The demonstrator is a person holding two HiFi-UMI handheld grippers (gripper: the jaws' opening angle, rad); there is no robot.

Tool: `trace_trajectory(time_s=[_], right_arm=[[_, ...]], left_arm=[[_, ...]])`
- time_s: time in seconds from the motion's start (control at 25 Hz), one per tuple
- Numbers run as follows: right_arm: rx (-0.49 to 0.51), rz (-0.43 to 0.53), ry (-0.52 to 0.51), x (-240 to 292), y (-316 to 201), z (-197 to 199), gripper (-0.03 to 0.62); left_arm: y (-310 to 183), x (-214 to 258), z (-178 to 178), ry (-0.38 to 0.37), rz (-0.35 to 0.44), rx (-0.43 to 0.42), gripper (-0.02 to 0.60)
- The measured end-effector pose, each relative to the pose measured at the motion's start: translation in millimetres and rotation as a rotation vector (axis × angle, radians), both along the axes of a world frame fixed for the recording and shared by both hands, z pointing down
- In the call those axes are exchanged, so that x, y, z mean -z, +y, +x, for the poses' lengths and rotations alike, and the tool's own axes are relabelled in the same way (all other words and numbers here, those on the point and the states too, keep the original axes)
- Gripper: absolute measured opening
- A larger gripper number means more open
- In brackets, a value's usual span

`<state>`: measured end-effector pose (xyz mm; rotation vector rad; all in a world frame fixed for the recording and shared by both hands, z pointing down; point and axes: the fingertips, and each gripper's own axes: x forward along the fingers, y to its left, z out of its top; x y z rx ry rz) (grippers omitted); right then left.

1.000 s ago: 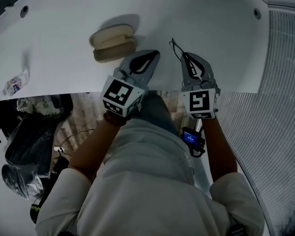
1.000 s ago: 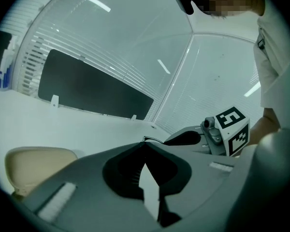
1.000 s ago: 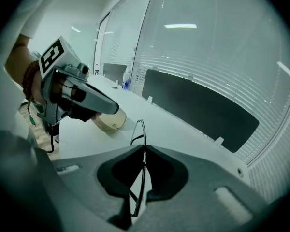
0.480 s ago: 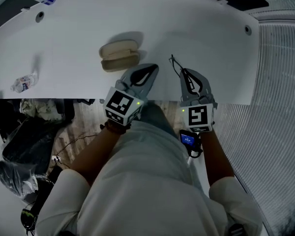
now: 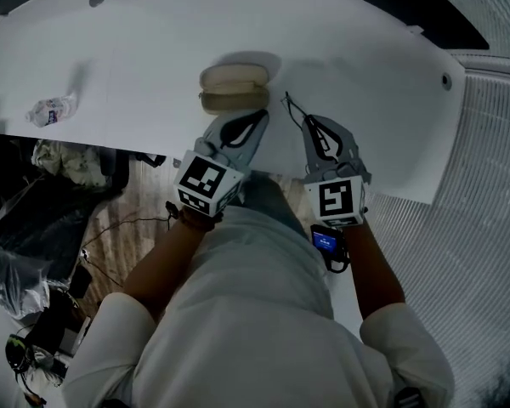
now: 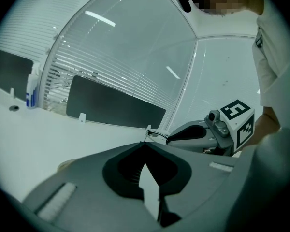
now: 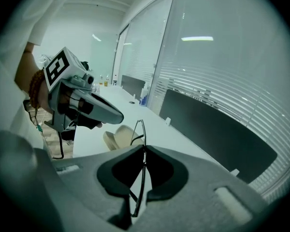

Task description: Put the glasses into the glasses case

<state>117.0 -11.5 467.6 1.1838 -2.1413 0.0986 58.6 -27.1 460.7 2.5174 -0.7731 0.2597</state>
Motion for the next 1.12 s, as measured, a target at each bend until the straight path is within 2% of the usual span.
trace_trajectory(time_s=[0.24,0.44,0.56,0.8,1.12], right_arm=[[0.171,-0.007,-0.003,-5.2,-9.6,-58.9,0.017],[0.236,-0.01,-0.024,-4.6,-9.4,-108.5,0.017],[0.262,-0.024,-0.011,-11.9,-8.2,-121.2,0.017],[0.293,-0.032,0.016,-22.2,-6.9,-123.0,0.017],[0.438,-0.032,0.107,-32.2,-16.5,-126.6,0.017]], left_arm=[[-5.1,-1.7,-60.3,-0.023,0.006,0.145,0.002],[-0.9,1.4,-101.0,-0.031,0.005,0.216,0.003],[0.4,-0.4,-117.8,-0.033,0.003,0.245,0.003],[-2.0,-6.5,-125.0,-0.034,0.009,0.247,0.003],[-15.6,-18.5,-116.2,-0.03,0.0,0.218,0.003]])
